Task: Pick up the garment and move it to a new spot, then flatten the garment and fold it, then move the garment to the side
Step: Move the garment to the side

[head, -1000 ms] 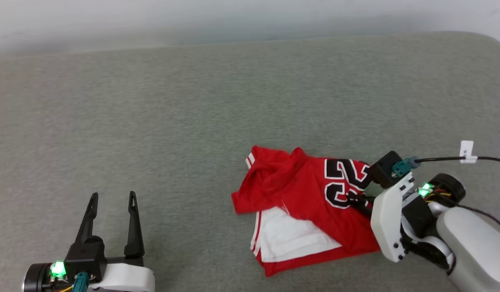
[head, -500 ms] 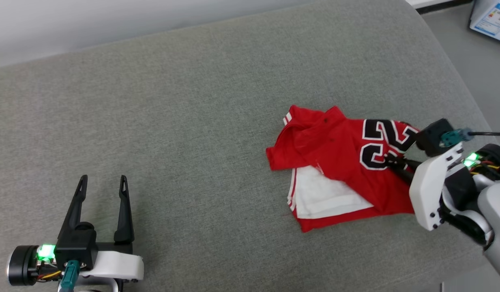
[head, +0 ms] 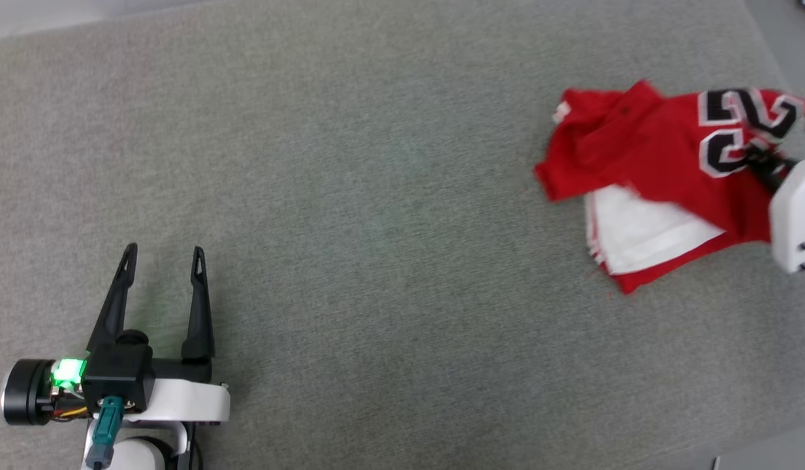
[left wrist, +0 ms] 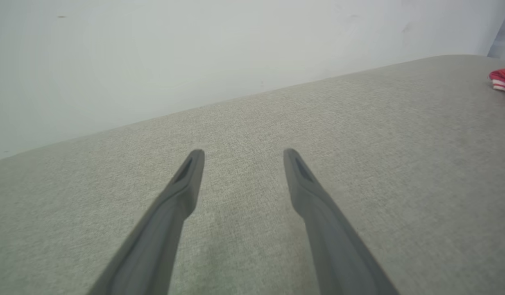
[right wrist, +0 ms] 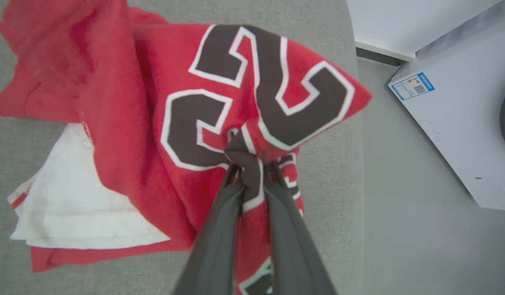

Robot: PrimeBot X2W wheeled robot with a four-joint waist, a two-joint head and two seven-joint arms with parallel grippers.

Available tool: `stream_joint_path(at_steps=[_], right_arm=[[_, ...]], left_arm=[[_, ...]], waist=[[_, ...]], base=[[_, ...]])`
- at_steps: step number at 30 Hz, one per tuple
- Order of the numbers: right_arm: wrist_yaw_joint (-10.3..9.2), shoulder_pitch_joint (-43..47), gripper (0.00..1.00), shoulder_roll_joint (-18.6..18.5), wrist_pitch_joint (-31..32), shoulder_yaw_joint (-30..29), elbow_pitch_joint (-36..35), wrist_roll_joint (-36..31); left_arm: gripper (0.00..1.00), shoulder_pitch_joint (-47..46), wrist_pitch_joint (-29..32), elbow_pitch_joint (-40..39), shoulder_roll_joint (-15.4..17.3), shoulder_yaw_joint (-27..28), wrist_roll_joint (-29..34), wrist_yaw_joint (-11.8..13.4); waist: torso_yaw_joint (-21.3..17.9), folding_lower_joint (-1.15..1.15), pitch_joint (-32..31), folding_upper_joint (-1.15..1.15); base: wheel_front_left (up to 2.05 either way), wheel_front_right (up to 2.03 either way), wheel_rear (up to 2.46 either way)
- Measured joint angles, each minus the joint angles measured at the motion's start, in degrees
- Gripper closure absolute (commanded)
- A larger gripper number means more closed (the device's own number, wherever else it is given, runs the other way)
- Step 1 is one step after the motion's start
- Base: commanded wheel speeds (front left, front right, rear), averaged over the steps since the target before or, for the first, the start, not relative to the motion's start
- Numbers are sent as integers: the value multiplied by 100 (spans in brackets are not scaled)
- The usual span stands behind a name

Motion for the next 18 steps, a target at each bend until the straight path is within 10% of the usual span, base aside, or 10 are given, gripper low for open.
stream_joint_path(at_steps=[18], right_arm=[[0,-1181,100,-424,-276,-1341,1860,-994]], left_arm=[[0,-367,1,-353,53,-114,-25,116]], waist=[[578,0,727,0]], base=[[0,0,0]])
